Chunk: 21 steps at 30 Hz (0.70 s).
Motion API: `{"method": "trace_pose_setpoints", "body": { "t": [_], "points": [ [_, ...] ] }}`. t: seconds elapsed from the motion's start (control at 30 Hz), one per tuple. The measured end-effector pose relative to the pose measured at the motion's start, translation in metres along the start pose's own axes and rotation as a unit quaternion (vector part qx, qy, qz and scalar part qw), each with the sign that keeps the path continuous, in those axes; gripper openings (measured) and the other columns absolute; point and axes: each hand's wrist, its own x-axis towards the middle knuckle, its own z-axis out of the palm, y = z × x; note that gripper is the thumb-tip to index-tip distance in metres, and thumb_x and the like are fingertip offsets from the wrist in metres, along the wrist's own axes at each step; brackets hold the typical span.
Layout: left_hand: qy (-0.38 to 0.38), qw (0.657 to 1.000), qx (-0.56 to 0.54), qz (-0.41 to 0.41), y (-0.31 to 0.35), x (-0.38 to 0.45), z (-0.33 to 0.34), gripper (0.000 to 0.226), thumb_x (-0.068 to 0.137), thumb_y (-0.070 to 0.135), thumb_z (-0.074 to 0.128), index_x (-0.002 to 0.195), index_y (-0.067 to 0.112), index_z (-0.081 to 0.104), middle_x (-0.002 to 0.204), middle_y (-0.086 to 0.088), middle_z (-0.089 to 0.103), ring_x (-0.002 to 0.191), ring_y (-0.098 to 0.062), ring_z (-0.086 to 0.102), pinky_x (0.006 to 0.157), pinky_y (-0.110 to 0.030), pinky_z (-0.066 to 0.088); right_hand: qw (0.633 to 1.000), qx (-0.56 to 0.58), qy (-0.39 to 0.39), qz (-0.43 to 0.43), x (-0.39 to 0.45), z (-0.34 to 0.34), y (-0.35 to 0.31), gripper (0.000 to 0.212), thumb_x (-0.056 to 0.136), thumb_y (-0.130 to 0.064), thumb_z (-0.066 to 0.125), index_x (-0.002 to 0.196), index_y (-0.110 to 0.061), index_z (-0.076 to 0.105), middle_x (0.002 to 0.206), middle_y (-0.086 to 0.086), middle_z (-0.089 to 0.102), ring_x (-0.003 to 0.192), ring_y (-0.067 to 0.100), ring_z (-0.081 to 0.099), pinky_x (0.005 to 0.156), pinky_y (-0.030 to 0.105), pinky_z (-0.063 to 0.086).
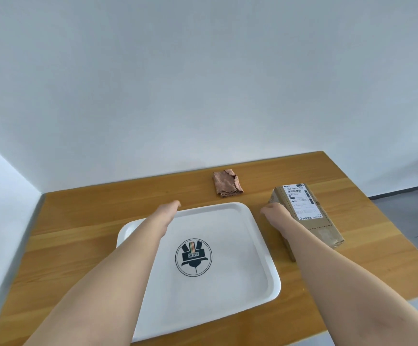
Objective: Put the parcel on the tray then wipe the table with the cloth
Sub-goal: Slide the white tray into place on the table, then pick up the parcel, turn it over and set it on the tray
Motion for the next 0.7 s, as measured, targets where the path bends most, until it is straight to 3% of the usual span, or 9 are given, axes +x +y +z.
{"method": "trace_pose_setpoints", "body": {
  "t": [0.13,0.17,0.27,0.37,0.47,0.53,0.57,0.63,0.7],
  "points": [
    [-0.04,0.999,0.026,0.026,0.024,-0.016,0.032,0.049,0.098,0.03,0.042,0.142,0.008,0.039,0.15,-0.012,0.037,0.137,-0.028,0.037,0.109,-0.037,0.031,1.0,0.011,0.015,-0.008,-0.004,-0.024,0.004,0.017,0.087,-0.015,0.044,0.077,-0.015,0.057,0.073,0.005,0.048,0.065,0.021,0.045,0.062,0.028,0.034],
    [-0.048,0.998,0.03,0.031,0.029,-0.02,0.04,0.05,0.098,0.03,0.042,0.142,0.008,0.039,0.151,-0.012,0.036,0.137,-0.028,0.037,0.109,-0.037,0.032,1.0,0.015,0.018,-0.007,-0.006,-0.029,0.004,0.016,0.088,-0.015,0.043,0.078,-0.018,0.055,0.073,0.004,0.047,0.065,0.02,0.044,0.061,0.027,0.033],
    [-0.071,0.995,0.044,0.048,0.039,-0.029,0.064,0.05,0.097,0.031,0.043,0.141,0.009,0.04,0.15,-0.011,0.037,0.136,-0.028,0.039,0.108,-0.036,0.033,0.999,0.026,0.026,-0.008,-0.008,-0.048,0.012,0.032,0.095,-0.017,0.041,0.119,-0.006,0.058,0.081,0.008,0.054,0.067,0.02,0.044,0.057,0.025,0.032],
    [-0.09,0.994,0.044,0.049,0.044,-0.04,0.091,0.049,0.097,0.032,0.043,0.141,0.01,0.041,0.148,-0.01,0.039,0.131,-0.027,0.041,0.107,-0.036,0.034,0.999,0.015,0.039,0.003,0.0,-0.067,0.027,0.038,0.095,-0.015,0.039,0.126,0.0,0.055,0.062,0.004,0.04,0.053,0.016,0.03,0.05,0.025,0.022],
    [-0.108,0.993,0.027,0.048,0.047,-0.05,0.121,0.04,0.098,0.031,0.042,0.134,0.014,0.043,0.139,-0.008,0.041,0.123,-0.025,0.043,0.109,-0.036,0.032,0.999,0.029,0.037,0.013,0.014,-0.081,0.044,0.04,0.094,-0.012,0.039,0.128,0.004,0.052,0.061,0.004,0.035,0.052,0.017,0.027,0.054,0.027,0.024],
    [-0.117,0.992,0.027,0.046,0.048,-0.056,0.14,0.043,0.099,0.031,0.041,0.139,0.015,0.04,0.146,-0.008,0.038,0.133,-0.025,0.039,0.113,-0.037,0.03,0.999,0.034,0.027,0.007,0.017,-0.089,0.048,0.042,0.094,-0.013,0.041,0.132,0.004,0.048,0.08,0.012,0.055,0.067,0.026,0.05,0.068,0.033,0.04],
    [-0.119,0.992,0.027,0.043,0.05,-0.059,0.152,0.049,0.099,0.031,0.041,0.144,0.013,0.035,0.152,-0.007,0.032,0.139,-0.025,0.035,0.115,-0.038,0.029,0.999,0.034,0.023,0.005,0.019,-0.095,0.051,0.045,0.094,-0.015,0.042,0.136,0.001,0.045,0.104,0.017,0.061,0.089,0.031,0.057,0.082,0.037,0.045],
    [-0.124,0.991,0.027,0.035,0.051,-0.064,0.173,0.054,0.099,0.032,0.04,0.149,0.011,0.029,0.157,-0.006,0.026,0.144,-0.025,0.029,0.117,-0.04,0.027,0.999,0.03,0.023,0.007,0.027,-0.105,0.06,0.05,0.094,-0.018,0.044,0.143,-0.005,0.037,0.136,0.016,0.048,0.12,0.033,0.049,0.098,0.041,0.04],
    [-0.126,0.991,0.021,0.028,0.051,-0.066,0.19,0.055,0.1,0.032,0.039,0.149,0.01,0.027,0.158,-0.007,0.025,0.144,-0.024,0.028,0.117,-0.039,0.026,0.999,0.031,0.023,0.007,0.036,-0.112,0.068,0.052,0.093,-0.021,0.046,0.142,-0.007,0.037,0.139,0.015,0.045,0.121,0.033,0.046,0.1,0.042,0.04]
  ]
}}
